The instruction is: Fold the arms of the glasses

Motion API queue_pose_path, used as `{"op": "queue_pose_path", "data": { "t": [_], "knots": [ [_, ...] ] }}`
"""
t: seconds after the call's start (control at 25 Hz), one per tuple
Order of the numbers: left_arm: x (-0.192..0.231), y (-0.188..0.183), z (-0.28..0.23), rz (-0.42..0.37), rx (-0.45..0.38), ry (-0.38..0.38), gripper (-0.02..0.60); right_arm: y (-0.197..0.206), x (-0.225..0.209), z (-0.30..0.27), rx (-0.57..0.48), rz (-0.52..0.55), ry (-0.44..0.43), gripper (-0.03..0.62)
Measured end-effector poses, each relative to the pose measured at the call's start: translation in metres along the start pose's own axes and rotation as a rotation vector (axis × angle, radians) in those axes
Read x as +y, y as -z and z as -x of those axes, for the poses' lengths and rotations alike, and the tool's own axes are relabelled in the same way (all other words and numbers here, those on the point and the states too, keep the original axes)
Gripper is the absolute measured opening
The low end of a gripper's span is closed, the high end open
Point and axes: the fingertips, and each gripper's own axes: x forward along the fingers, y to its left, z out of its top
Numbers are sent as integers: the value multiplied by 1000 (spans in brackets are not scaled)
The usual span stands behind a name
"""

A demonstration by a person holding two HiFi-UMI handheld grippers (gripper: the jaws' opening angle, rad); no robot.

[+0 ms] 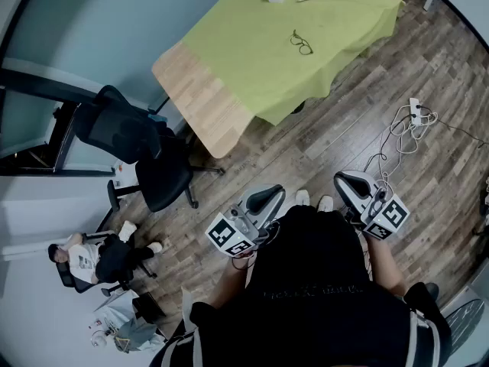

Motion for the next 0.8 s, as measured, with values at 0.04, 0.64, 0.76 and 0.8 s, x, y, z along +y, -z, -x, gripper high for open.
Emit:
{"op": "queue_pose_path", "data": {
  "t": [0.04,0.64,0.76,0.8],
  "knots": [
    [-7,-1,-2,-8,7,15,41,-2,8,3,3,-7,-10,35],
    [-17,-9,-6,-63,-12,11,41,-3,18,29,36,12,9,34],
    [-23,-10,-8,-92,-15,17,41,-3,20,40,28,20,5,34],
    [-24,-10,-8,-95,-20,16,41,-2,20,44,32,23,8,34]
  ]
}}
